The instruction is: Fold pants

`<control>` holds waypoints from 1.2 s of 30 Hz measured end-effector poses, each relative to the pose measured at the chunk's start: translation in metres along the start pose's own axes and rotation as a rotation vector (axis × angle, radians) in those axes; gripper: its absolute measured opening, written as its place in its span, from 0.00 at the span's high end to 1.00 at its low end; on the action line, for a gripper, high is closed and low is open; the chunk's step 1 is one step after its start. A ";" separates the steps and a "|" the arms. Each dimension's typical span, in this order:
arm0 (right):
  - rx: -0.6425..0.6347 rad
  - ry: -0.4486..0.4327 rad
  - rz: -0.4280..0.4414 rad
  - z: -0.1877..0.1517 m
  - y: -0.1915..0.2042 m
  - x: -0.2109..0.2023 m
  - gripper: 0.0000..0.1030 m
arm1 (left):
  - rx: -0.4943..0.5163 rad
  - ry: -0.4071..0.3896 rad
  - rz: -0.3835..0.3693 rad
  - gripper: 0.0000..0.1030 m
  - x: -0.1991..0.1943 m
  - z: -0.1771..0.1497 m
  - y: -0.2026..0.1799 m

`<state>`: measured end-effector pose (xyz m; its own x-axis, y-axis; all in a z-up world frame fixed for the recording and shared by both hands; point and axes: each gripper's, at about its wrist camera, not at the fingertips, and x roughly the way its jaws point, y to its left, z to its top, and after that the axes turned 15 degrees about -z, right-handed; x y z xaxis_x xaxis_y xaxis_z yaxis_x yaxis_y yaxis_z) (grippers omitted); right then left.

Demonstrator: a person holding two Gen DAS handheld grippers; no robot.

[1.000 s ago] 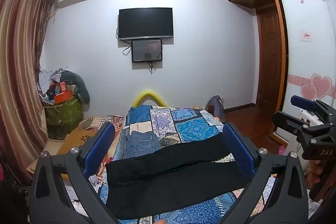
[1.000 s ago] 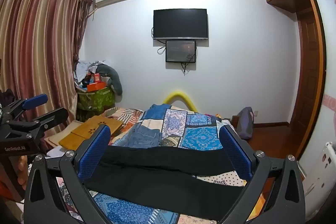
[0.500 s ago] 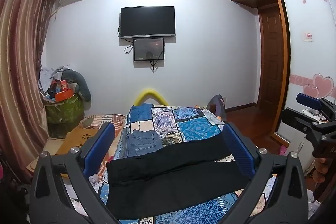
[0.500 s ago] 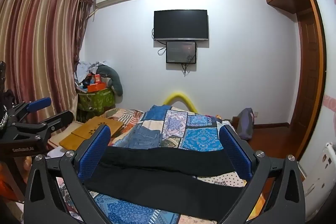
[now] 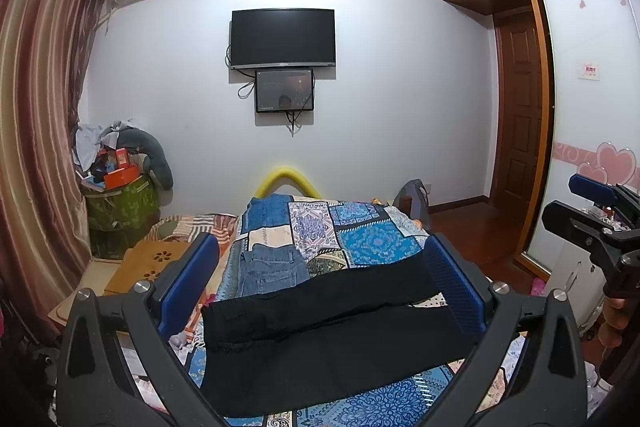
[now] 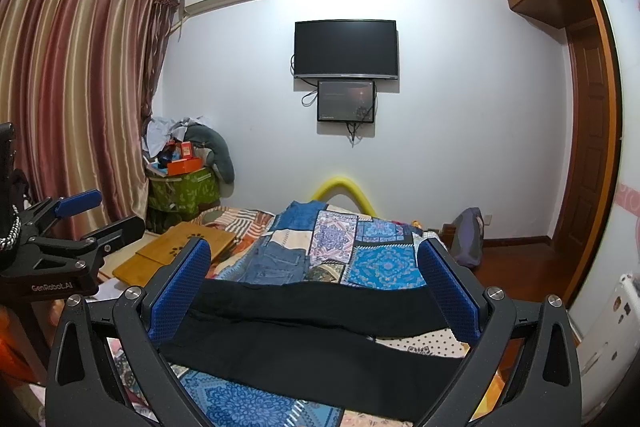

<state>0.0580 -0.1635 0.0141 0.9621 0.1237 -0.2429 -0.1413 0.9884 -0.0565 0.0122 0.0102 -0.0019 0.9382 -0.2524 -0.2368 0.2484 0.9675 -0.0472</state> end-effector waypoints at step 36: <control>0.010 -0.015 0.000 -0.005 0.004 0.001 0.00 | 0.001 -0.012 -0.013 0.00 -0.004 -0.001 -0.002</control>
<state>0.0572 -0.1599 0.0087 0.9654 0.1253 -0.2285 -0.1395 0.9891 -0.0471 0.0080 0.0088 -0.0015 0.9377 -0.2654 -0.2243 0.2611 0.9640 -0.0493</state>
